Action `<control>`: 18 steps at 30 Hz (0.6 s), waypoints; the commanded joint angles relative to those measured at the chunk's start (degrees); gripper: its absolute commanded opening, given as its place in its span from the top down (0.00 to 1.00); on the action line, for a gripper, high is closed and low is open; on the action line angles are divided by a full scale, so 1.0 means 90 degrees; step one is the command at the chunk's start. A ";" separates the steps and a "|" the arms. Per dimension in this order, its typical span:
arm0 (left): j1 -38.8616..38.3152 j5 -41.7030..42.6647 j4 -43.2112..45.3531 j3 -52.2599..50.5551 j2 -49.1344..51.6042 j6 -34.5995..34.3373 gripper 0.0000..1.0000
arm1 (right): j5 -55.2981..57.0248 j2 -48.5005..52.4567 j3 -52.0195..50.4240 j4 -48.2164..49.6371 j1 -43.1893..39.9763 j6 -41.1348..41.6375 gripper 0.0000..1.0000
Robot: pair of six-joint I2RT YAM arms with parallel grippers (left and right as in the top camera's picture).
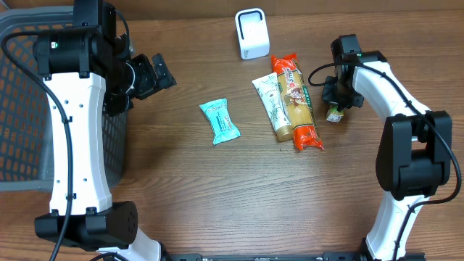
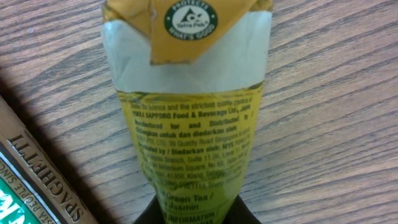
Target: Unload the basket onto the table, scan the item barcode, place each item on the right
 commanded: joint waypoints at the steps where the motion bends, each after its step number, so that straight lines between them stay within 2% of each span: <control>1: -0.0053 -0.0034 0.0007 -0.0017 -0.0019 0.0119 0.00 | 0.0046 -0.0005 0.0209 0.0044 0.0007 -0.0015 0.90; 5: -0.0053 -0.0034 0.0007 -0.0017 -0.0017 0.0119 0.01 | 0.0039 -0.0005 0.0425 -0.0134 0.0007 -0.0012 0.94; 12: -0.0053 -0.0034 0.0007 -0.0017 -0.0019 0.0121 0.00 | -0.0034 -0.0005 0.1430 -0.0614 0.0007 -0.0017 0.95; 18: -0.0053 -0.0034 0.0005 -0.0017 -0.0019 0.0119 0.00 | -0.0811 -0.0005 0.2334 -0.0282 0.0015 -0.0061 0.95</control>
